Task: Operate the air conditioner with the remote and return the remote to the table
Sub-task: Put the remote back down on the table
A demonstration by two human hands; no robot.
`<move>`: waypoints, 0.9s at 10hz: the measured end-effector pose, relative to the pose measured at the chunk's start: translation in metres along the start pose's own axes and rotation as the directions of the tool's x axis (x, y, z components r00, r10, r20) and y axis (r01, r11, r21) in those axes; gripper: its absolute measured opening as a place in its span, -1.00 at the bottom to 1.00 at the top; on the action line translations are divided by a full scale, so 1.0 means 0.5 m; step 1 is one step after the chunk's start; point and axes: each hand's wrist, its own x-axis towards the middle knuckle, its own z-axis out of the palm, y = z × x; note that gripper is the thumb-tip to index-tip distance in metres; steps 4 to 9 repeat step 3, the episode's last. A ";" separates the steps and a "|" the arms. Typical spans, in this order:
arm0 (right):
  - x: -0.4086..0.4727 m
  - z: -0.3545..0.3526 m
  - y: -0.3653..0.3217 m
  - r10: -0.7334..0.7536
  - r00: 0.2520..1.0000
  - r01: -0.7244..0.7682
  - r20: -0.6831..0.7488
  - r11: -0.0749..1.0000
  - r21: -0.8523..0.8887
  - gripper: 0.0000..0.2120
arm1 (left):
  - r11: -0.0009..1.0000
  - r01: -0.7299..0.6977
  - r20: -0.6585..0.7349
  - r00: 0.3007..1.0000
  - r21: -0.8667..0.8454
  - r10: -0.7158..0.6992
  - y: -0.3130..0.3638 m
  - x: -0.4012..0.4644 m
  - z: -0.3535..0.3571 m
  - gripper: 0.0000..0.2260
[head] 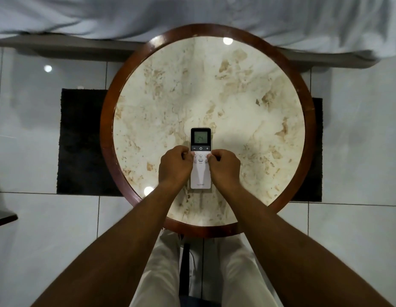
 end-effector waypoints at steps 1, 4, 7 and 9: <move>-0.007 -0.028 -0.017 -0.037 0.999 0.037 0.007 0.999 -0.031 -0.81 | 0.993 -0.035 0.029 0.999 0.114 0.032 0.006 -0.009 -0.038 -0.69; -0.033 -0.140 -0.093 -0.172 0.981 0.186 0.087 0.961 -0.205 -0.62 | 0.880 -0.239 0.044 0.969 0.411 0.243 0.066 -0.040 -0.180 -0.54; -0.033 -0.140 -0.093 -0.172 0.981 0.186 0.087 0.961 -0.205 -0.62 | 0.880 -0.239 0.044 0.969 0.411 0.243 0.066 -0.040 -0.180 -0.54; -0.033 -0.140 -0.093 -0.172 0.981 0.186 0.087 0.961 -0.205 -0.62 | 0.880 -0.239 0.044 0.969 0.411 0.243 0.066 -0.040 -0.180 -0.54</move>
